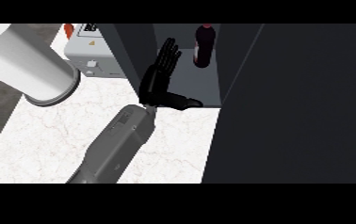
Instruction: Pick up the wine, place it into the cabinet and close the cabinet
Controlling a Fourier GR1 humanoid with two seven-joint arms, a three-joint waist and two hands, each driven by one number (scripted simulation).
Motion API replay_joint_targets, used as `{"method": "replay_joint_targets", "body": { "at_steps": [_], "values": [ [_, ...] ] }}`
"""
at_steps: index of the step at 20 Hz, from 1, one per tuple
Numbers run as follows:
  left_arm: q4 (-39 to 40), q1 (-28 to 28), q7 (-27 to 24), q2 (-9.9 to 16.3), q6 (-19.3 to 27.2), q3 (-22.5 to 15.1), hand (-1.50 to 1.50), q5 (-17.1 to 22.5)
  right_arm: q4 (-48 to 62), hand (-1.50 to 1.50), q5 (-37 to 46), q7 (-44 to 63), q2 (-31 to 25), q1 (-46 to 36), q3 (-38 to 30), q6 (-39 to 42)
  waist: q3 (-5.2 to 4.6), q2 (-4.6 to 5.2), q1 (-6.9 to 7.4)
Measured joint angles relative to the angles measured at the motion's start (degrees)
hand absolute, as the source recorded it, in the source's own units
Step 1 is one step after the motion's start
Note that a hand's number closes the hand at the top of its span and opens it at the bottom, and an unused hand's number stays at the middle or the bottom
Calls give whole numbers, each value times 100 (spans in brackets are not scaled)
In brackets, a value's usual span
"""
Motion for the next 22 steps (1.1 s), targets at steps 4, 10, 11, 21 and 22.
{"method": "replay_joint_targets", "body": {
  "at_steps": [4,10,11,21,22],
  "values": [
    [-961,721,249,162,154,-256,-150,-79,12,-150,8,17,29,-21,41,-45,0,14,38],
    [-2121,1809,376,415,209,-471,-150,-95,-20,-150,31,-27,-139,46,33,-47,-1,41,-21],
    [-2348,1999,394,445,235,-523,-150,-98,-24,-150,33,17,-170,3,-10,-50,-2,45,-12],
    [-3659,3363,347,1135,-214,-415,-150,94,-17,-150,21,-207,-611,86,81,450,0,75,-66],
    [-3697,3422,314,1202,-262,-365,-150,100,-13,-150,17,-242,-619,96,147,502,-1,76,-72]
  ]
}}
